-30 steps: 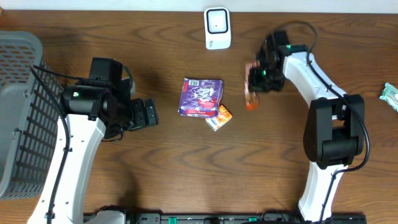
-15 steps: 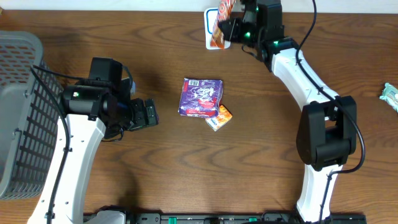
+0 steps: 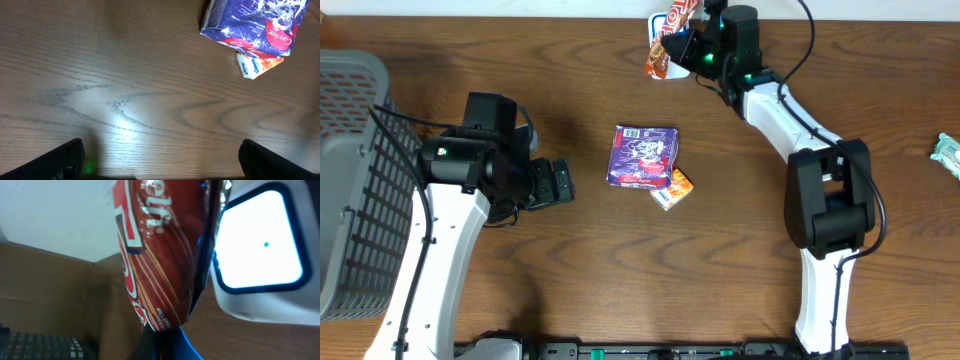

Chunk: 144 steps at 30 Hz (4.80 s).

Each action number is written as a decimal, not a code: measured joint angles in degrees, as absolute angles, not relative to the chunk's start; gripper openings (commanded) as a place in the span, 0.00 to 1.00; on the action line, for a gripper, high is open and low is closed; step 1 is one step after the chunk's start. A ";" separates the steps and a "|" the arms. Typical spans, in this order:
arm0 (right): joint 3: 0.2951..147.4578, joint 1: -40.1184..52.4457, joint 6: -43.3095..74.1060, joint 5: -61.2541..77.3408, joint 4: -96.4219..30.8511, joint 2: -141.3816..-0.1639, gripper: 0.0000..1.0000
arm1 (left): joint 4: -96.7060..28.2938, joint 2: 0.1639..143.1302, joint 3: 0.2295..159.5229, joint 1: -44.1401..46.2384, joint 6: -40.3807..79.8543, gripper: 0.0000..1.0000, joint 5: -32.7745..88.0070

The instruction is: Scan the item barcode

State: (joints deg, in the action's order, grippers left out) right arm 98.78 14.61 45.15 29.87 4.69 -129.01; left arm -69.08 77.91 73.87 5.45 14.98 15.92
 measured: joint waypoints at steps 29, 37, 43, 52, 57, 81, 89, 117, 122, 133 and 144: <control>104.88 -19.75 0.27 -22.35 -56.55 -121.64 0.19 | -69.10 77.89 73.87 5.45 14.98 0.98 15.94; 104.88 -27.46 7.49 -30.52 -61.23 -125.10 0.64 | -69.08 77.91 73.87 5.45 14.98 0.98 15.92; 105.08 -26.59 9.47 -32.32 -61.49 -125.08 0.68 | -69.10 77.91 73.87 5.45 14.98 0.98 15.92; 109.36 -18.44 7.99 1.89 -63.44 -124.07 0.66 | -69.10 77.91 73.87 5.45 14.98 0.98 15.92; 109.06 -10.92 7.20 28.67 -63.53 -123.94 0.80 | -69.08 77.89 73.87 5.45 14.98 0.98 15.92; 96.77 19.31 25.69 26.94 -50.46 -123.81 0.81 | -69.12 77.91 73.87 5.45 14.98 0.98 15.94; 88.09 22.33 25.17 32.84 -40.10 -123.81 0.32 | -69.10 77.89 73.87 5.45 14.98 0.98 15.94; 109.86 19.62 28.40 -39.92 -82.96 -118.65 0.06 | -69.10 77.91 73.87 5.45 14.98 0.98 15.92; 98.91 19.55 31.33 -49.93 -74.39 -118.65 0.12 | -69.12 77.91 73.87 5.45 14.96 0.98 15.94; 89.93 21.56 26.24 -42.57 -60.49 -118.85 0.80 | -69.12 77.91 73.87 5.45 14.98 0.98 15.94; 110.24 24.69 22.68 -15.86 -67.18 -118.89 0.94 | -69.12 77.91 73.87 5.45 14.98 0.98 15.94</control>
